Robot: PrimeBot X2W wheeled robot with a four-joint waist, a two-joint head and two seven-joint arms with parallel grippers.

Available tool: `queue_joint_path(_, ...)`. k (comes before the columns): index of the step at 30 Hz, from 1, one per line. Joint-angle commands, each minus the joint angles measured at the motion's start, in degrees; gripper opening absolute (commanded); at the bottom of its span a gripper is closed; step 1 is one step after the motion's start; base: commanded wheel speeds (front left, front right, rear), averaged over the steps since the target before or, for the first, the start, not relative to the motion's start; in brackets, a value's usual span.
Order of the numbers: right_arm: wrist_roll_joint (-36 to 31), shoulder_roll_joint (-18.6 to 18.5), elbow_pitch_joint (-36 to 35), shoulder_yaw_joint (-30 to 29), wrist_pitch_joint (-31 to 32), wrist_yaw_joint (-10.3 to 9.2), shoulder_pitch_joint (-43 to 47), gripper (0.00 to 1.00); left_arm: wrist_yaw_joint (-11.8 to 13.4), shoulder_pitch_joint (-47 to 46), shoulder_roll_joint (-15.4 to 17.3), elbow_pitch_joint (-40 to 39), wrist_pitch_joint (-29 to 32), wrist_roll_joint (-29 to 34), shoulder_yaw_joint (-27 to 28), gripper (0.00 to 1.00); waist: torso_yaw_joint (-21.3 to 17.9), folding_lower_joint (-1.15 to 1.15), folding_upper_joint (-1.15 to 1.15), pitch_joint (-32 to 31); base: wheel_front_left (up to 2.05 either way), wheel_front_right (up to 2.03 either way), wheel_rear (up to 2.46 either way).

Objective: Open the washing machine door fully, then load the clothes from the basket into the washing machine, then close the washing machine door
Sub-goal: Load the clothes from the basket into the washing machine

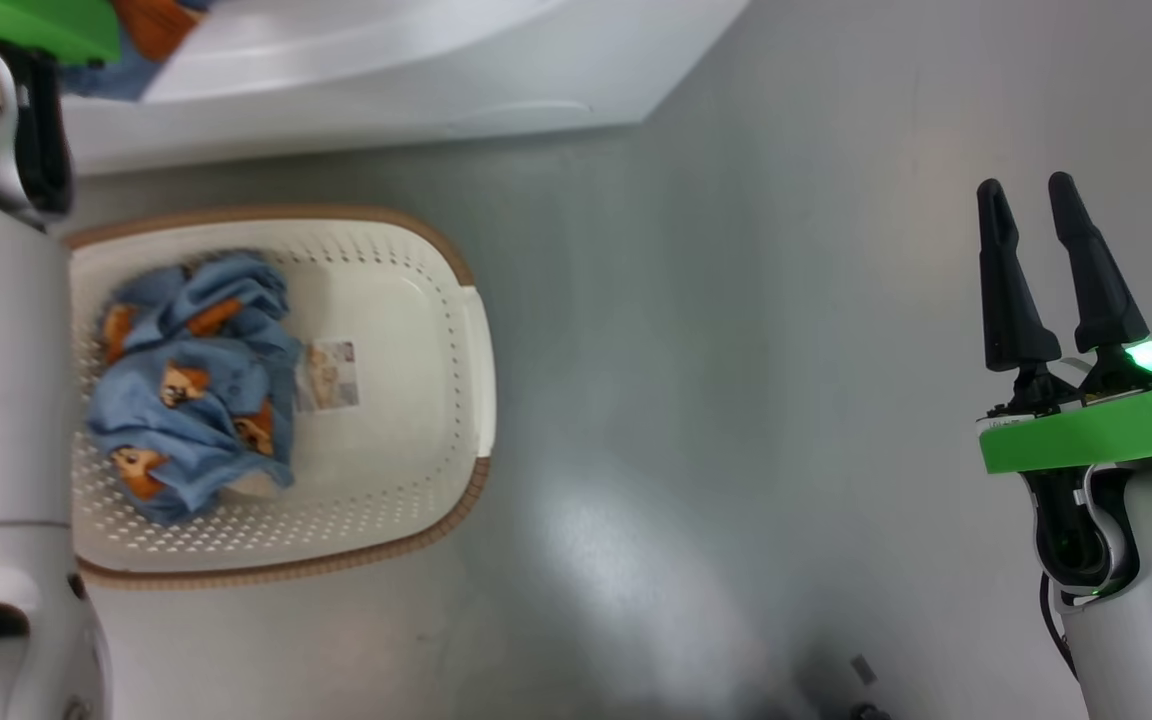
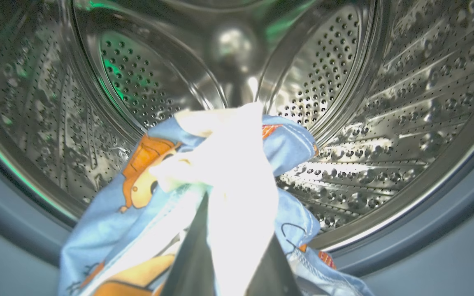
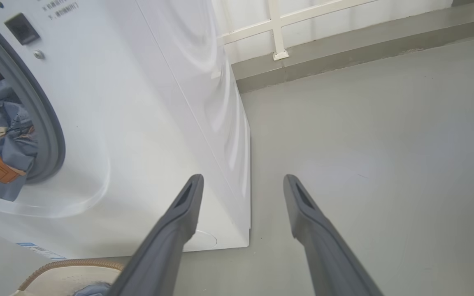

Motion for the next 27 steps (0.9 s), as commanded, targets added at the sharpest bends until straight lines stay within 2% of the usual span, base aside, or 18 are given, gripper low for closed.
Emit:
queue_joint_path(1, 0.67, -0.09, -1.39, 0.78, -0.26, 0.56, 0.65, 1.0, 0.69, -1.79, 2.77, -0.24, -0.28, 1.16, 0.57, 0.0, -2.78, 0.0, 0.0, 4.07, 0.0, 0.0, 0.0)
queue_joint_path(7, 0.88, 0.75, -1.66, 0.95, -0.26, 0.56, -0.15, 1.0, 1.65, -6.52, 3.67, 0.81, -0.29, 2.77, -0.18, 0.0, -4.34, 0.0, 0.0, 6.14, 0.0, 0.0, 0.0)
queue_joint_path(12, 1.03, 1.28, -1.74, 0.9, -0.26, 0.56, -0.86, 1.0, 2.73, -9.06, 4.09, -11.07, -0.29, 5.78, -0.52, 0.0, -5.47, 0.0, 0.0, 7.74, 0.0, 0.0, 0.0)
queue_joint_path(15, 0.96, 1.48, -1.67, 0.77, -0.26, 0.56, -0.91, 1.0, 2.67, -7.52, 3.41, -14.29, -0.29, 5.42, 0.59, 0.0, -5.66, 0.0, 0.0, 7.87, 0.0, 0.0, 0.0)
queue_joint_path(16, 0.92, 1.53, -1.62, 0.73, -0.26, 0.56, -0.86, 1.0, 2.73, -7.04, 3.17, -14.13, -0.29, 5.38, 0.82, 0.08, -5.65, 0.0, 0.0, 7.83, 0.0, 0.0, 0.0)
queue_joint_path(17, 0.87, 1.62, -1.56, 0.71, -0.26, 0.56, -0.85, 1.0, 2.89, -6.52, 2.94, -13.79, -0.29, 5.35, 1.09, 0.6, -5.62, 0.0, 0.0, 7.8, 0.0, 0.0, 0.0)
queue_joint_path(18, 0.81, 1.73, -1.48, 0.73, -0.26, 0.56, -0.88, 1.0, 3.04, -5.72, 2.71, -12.27, -0.29, 5.22, 1.31, 1.0, -5.55, 0.0, 0.0, 7.67, 0.0, 0.0, 0.0)
queue_joint_path(22, 0.65, 1.86, -1.18, 1.05, -0.26, 0.56, -0.97, 1.0, 2.77, -4.49, 1.99, -2.23, 1.12, 4.16, 1.48, 1.0, -5.04, 0.0, 0.0, 6.85, 0.0, 0.0, 0.0)
queue_joint_path(27, 0.58, 1.8, -0.69, 1.2, -0.26, 0.56, -1.1, 1.0, 1.87, -6.34, 2.1, 4.49, 0.18, 4.4, 0.56, 1.0, -4.48, 0.0, 0.0, 5.58, 0.0, 0.0, 0.0)
